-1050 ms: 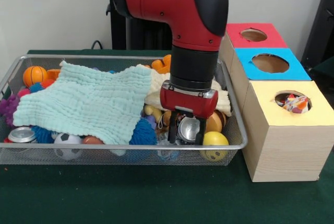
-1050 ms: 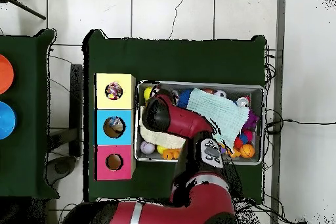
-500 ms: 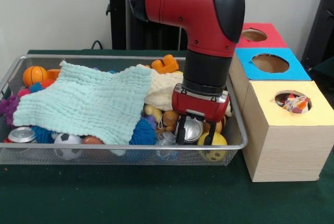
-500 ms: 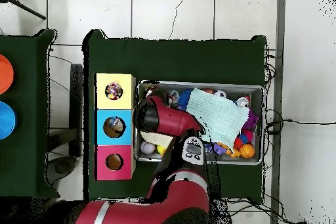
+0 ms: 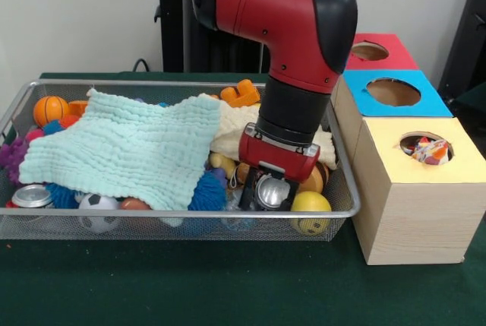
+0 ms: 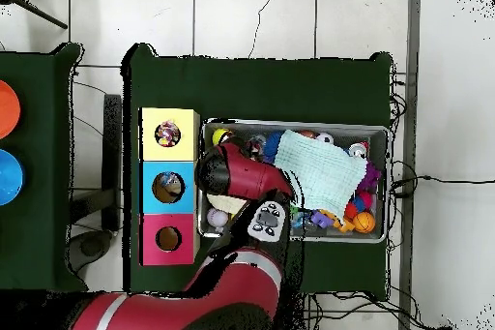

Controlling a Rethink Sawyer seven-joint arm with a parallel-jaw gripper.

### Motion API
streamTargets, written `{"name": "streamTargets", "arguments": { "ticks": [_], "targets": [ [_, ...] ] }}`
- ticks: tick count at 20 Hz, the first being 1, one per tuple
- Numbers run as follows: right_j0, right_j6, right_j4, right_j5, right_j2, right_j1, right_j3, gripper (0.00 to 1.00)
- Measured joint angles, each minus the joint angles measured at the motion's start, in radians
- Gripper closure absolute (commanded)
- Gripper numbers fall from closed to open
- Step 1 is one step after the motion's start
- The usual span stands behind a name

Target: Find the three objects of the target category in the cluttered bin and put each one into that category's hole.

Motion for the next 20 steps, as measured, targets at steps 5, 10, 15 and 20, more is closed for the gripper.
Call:
{"name": "streamTargets", "arguments": {
  "ticks": [5, 10, 15, 20],
  "targets": [
    [0.021, 0.0, 0.017, 0.029, -0.043, 0.007, -0.004, 0.0],
    [0.052, 0.0, 0.034, 0.07, -0.097, 0.024, -0.026, 0.0],
    [0.089, 0.0, 0.051, 0.128, -0.166, 0.052, -0.047, 0.0],
    [0.088, 0.0, 0.068, 0.127, -0.19, 0.093, -0.069, 0.0]
  ]
}}
